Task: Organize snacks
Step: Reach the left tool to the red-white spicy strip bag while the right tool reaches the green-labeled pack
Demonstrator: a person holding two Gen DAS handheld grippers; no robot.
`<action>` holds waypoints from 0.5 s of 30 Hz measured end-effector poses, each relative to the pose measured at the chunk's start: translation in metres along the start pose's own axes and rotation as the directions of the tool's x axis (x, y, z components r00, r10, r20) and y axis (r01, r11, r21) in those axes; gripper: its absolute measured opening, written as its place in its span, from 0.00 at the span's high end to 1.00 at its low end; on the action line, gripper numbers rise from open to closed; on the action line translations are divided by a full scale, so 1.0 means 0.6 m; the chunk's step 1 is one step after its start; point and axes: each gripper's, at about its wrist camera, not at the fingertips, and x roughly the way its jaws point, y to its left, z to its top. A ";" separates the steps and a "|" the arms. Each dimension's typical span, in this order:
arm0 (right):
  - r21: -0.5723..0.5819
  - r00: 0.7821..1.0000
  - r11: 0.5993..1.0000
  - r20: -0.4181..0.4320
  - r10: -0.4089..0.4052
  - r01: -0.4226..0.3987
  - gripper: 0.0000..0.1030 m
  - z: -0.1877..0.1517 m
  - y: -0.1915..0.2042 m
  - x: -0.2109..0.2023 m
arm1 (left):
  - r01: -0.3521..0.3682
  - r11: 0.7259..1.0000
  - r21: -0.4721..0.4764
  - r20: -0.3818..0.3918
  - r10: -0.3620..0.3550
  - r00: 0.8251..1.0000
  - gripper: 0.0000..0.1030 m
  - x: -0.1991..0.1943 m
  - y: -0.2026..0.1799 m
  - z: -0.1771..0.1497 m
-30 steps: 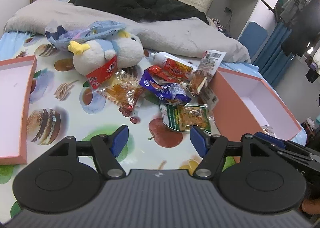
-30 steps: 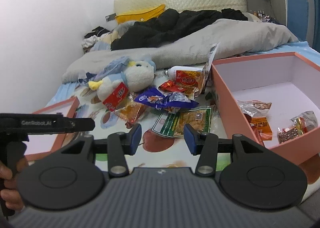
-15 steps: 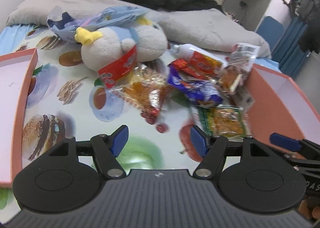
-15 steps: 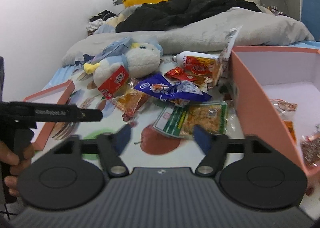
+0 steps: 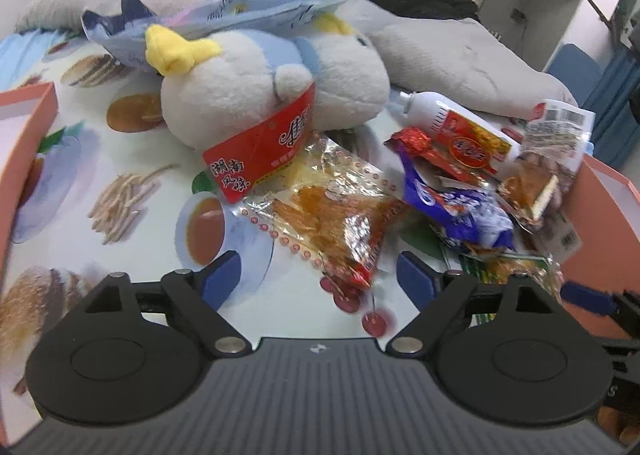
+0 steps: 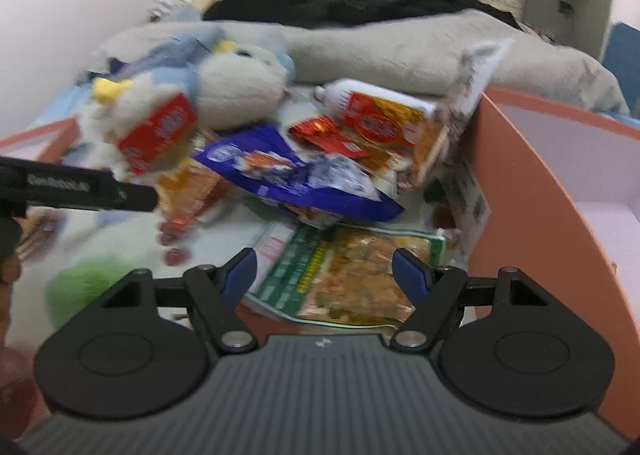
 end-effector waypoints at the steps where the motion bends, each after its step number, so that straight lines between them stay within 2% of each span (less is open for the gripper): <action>1: 0.011 1.000 1.000 -0.011 -0.003 0.003 0.26 -0.001 -0.002 0.006 | 0.001 1.000 -0.005 -0.003 -0.001 1.000 0.10 0.009 0.001 0.002; 5: 0.043 0.999 0.999 -0.032 -0.027 0.029 0.19 -0.013 -0.002 0.019 | 0.009 1.000 -0.006 -0.008 -0.009 1.000 0.07 0.039 0.002 0.011; 11: 0.076 0.994 0.991 0.008 -0.111 0.110 0.19 -0.024 0.013 0.019 | -0.017 0.997 0.074 0.005 0.017 1.000 0.07 0.062 -0.021 0.020; 15: 0.005 0.981 0.982 0.038 -0.189 0.189 0.19 -0.022 0.026 0.023 | -0.014 0.988 0.153 0.032 0.009 0.999 0.07 0.055 -0.034 0.021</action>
